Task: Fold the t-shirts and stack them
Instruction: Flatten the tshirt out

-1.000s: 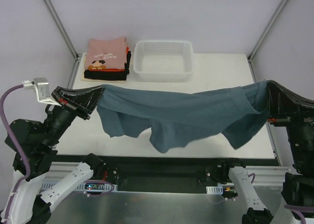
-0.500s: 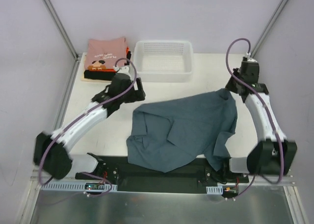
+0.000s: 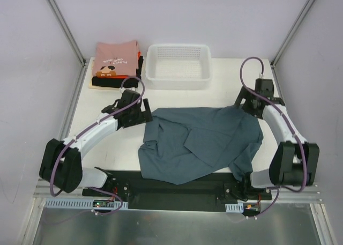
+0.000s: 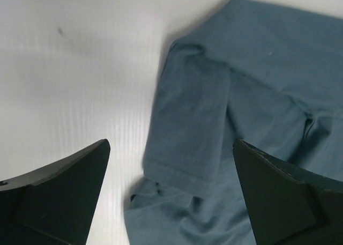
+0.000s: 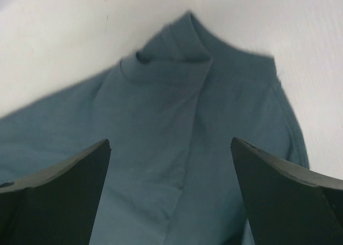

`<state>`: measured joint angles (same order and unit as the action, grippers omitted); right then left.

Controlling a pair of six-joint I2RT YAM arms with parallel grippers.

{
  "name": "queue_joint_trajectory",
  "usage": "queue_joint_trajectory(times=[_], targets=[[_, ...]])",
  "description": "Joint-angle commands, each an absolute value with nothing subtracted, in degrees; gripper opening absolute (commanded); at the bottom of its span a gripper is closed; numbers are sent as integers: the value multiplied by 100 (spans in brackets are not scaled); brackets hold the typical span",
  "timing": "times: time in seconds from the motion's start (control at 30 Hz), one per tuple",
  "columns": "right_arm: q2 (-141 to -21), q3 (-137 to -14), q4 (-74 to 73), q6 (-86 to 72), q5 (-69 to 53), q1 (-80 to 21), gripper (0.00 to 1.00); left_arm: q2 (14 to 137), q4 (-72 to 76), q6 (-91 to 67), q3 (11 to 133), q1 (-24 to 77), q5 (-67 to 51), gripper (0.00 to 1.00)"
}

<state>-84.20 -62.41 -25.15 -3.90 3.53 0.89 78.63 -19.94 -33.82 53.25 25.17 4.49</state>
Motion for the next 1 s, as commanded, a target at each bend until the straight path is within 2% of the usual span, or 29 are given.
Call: queue_joint_trajectory(times=[0.0,0.1,0.2,0.3,0.37,0.57,0.73,0.8,0.9,0.93,0.97], targets=[[-7245,-5223,-2312,-720,-350,70,100,7243,-2074,-3998,4545,2549,10,99],[-6752,-4440,-2145,-817,-922,9,100,6891,-1619,-4122,3896,2549,-465,97],[-6461,-4017,-2136,-896,-1247,9,99,6820,-1267,-4192,3744,2549,-466,90],[-6206,-3718,-2074,-958,-1371,-271,100,7144,-1108,-4262,3840,2549,-36,76],[-6144,-3648,-2153,-941,-1354,-351,100,7557,-1020,-4193,3972,2540,297,75],[-5968,-3551,-2347,-861,-1231,-422,97,8858,-835,-3903,4850,2531,280,73],[-5924,-3437,-2320,-844,-1178,-431,97,9578,-870,-3710,5519,2514,790,53],[-5976,-3410,-2320,-835,-1125,-431,97,9772,-905,-3674,5712,2505,966,51],[-5994,-3375,-2285,-835,-1073,-431,97,10071,-975,-3551,5958,2505,1055,43],[-6003,-3375,-2285,-818,-1055,-431,97,10133,-976,-3429,6011,2505,924,39],[-5994,-3392,-2285,-800,-1029,-431,97,10177,-967,-3367,6055,2505,871,28]])
